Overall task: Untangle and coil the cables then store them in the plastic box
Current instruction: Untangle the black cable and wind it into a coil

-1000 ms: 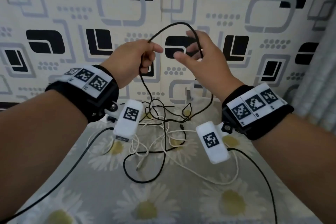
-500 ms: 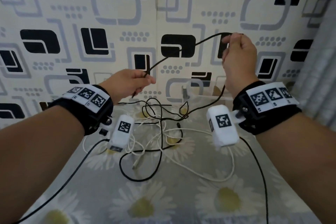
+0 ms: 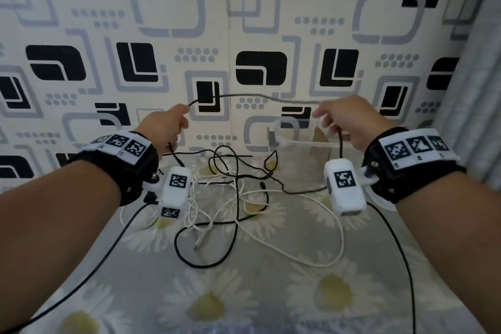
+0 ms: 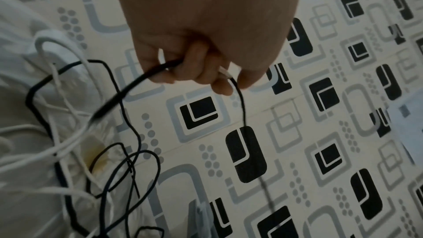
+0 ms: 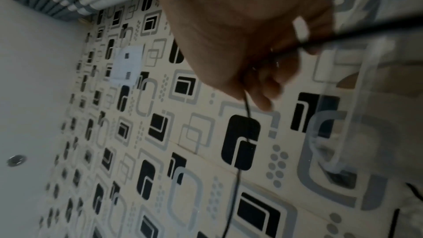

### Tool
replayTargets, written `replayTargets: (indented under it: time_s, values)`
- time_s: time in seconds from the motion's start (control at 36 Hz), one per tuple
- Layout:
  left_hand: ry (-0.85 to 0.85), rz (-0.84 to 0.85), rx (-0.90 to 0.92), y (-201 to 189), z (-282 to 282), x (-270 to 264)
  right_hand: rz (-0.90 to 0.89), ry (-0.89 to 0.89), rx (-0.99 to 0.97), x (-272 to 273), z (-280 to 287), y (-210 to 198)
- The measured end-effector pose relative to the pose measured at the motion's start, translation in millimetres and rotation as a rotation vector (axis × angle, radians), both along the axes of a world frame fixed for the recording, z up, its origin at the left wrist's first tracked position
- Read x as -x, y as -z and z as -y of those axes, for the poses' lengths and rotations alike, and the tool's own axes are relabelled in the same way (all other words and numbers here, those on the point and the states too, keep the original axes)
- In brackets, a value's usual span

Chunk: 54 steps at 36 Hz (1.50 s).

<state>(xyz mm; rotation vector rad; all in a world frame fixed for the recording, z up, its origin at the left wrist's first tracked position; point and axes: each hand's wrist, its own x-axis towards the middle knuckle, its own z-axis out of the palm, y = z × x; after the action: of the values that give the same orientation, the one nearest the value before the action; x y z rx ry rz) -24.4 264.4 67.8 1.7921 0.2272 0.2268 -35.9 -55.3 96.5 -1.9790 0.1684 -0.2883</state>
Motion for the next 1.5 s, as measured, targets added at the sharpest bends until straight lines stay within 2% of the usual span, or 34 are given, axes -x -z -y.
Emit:
replayTargets:
  time_s: [0.06,0.14,0.22,0.42,0.61,0.78,0.92,1.17,1.44,1.5]
  values:
    - [0.031,0.026,0.125,-2.8,3.1,3.7,-0.173,-0.070,0.144,3.1,3.8,4.0]
    - [0.074,0.067,0.139,-7.3,6.4,6.1,-0.276,-0.082,0.372,5.5,8.3,8.5]
    - [0.143,0.081,0.088,-11.1,12.9,10.3,-0.225,-0.053,0.590,5.3,9.7,9.2]
    - [0.322,0.090,-0.020,-16.1,38.6,20.2,-0.019,-0.141,0.629,19.1,-12.0,1.1]
    - [0.519,0.114,-0.059,-23.4,62.5,33.5,0.041,-0.308,0.479,21.5,-29.9,16.6]
    - [0.566,0.118,-0.006,-22.2,67.4,38.8,0.194,-0.133,0.305,17.1,-30.6,31.4]
    - [0.578,0.132,0.045,-18.2,69.0,39.9,0.182,-0.187,0.336,13.2,-30.6,34.9]
    - [0.502,0.140,0.081,-11.9,64.9,34.1,0.241,-0.097,0.213,7.2,-24.5,39.1]
    - [0.538,0.060,0.099,0.2,59.9,29.1,0.337,0.050,0.064,-0.4,-15.5,33.9]
    - [0.538,0.049,0.111,1.3,57.9,28.7,0.336,0.044,0.089,-0.3,-14.1,35.2]
